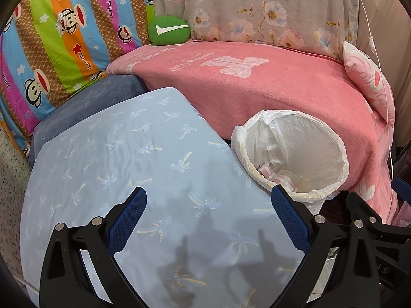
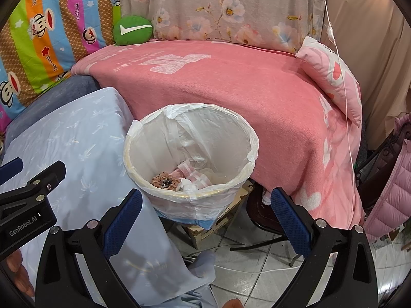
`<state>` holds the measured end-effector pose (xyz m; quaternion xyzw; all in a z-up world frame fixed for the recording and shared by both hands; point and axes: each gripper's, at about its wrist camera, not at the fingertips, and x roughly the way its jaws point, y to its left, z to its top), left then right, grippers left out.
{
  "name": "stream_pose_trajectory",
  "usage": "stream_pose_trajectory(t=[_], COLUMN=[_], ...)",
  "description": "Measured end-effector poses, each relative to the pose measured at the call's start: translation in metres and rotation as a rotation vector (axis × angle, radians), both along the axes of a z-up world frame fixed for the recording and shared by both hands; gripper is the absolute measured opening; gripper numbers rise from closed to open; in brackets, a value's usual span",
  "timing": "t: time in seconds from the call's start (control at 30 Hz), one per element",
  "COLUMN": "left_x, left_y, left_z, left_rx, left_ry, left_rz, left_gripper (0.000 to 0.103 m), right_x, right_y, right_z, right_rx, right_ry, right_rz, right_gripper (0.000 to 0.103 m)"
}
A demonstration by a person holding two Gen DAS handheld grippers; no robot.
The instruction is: Collect trash
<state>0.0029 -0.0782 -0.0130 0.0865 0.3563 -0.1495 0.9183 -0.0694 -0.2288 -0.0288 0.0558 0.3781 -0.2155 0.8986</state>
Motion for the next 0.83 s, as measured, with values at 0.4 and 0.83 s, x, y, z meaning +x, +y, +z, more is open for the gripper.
stream_pose_trajectory(t=[0.4,0.83], left_x=[-0.003,-0.003], left_y=[-0.005,-0.011], left_z=[-0.001,-0.005], left_rx=[0.001,0.006], left_ry=[0.000,0.030], left_rz=[-0.024,-0.055], left_gripper=[0.093,0.093], right_x=[-0.003,-0.012], right_y=[-0.002,-0.007], right_z=[0.001,0.005], right_rx=[-0.001,0.004], right_ry=[-0.003,-0.008], right_rz=[-0.008,-0.030], right_gripper=[0.098,0.098])
